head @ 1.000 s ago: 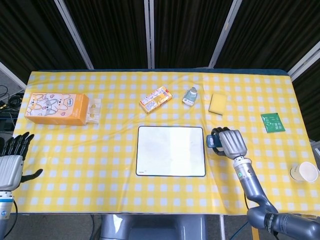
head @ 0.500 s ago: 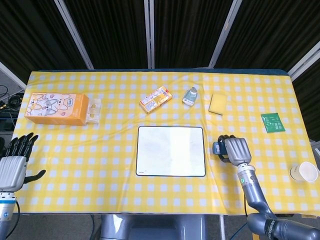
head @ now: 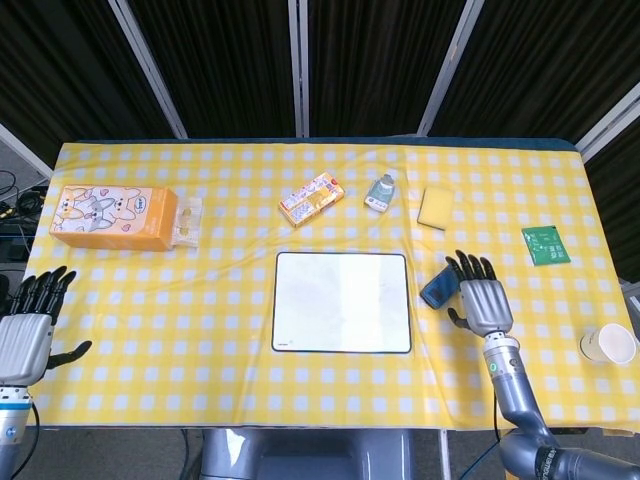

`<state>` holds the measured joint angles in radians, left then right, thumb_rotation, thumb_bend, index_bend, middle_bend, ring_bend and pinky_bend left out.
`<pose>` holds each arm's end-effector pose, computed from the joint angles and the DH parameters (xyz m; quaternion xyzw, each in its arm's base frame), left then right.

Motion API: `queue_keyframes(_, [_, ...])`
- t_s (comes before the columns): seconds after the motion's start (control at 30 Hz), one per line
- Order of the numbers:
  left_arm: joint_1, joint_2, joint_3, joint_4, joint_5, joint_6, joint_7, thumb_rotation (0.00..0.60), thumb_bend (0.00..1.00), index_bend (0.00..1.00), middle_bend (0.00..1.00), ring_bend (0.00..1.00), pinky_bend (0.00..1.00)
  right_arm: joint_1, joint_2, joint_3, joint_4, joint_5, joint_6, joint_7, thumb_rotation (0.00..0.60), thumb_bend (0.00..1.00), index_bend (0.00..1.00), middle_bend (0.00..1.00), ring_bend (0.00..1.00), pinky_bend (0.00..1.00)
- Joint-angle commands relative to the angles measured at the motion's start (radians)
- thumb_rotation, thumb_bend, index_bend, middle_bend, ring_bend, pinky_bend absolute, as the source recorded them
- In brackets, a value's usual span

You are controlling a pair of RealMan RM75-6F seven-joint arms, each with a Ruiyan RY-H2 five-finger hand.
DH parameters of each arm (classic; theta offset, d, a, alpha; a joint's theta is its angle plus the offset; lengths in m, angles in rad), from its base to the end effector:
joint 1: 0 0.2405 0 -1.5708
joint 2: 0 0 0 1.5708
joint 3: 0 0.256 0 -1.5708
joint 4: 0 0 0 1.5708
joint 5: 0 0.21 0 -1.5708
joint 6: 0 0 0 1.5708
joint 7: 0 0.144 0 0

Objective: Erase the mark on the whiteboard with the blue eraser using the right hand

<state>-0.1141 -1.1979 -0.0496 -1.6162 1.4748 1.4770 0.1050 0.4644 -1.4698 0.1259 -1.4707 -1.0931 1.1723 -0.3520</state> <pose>-0.3011 0.1891 0.1334 -0.6002 -0.3818 -0.3839 0.5887 -0.2602 -0.2974 0.0347 0.6483 -0.4183 0.3183 0.5508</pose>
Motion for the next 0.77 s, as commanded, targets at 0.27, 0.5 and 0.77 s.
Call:
queue_keyframes(0.27, [0.012, 0.008, 0.007, -0.01, 0.025, 0.028, -0.006, 0.6, 0.0, 0.0, 0.0, 0.0, 0.0, -0.112, 0.066, -0.074, -0.006, -0.212, 0.172, 0.143, 0.6, 0.21, 0.04, 0.0, 0.0, 0.0])
queue_keyframes(0.5, [0.032, 0.0, 0.018, 0.01, 0.047, 0.06, -0.019, 0.6, 0.0, 0.0, 0.0, 0.0, 0.0, -0.243, 0.104, -0.152, 0.038, -0.432, 0.425, 0.284, 0.6, 0.2, 0.03, 0.0, 0.0, 0.0])
queue_keyframes(0.77, [0.038, -0.007, 0.029, 0.018, 0.077, 0.074, -0.012, 0.6, 0.0, 0.0, 0.0, 0.0, 0.0, -0.293, 0.136, -0.18, 0.033, -0.497, 0.467, 0.275, 0.6, 0.2, 0.02, 0.0, 0.0, 0.0])
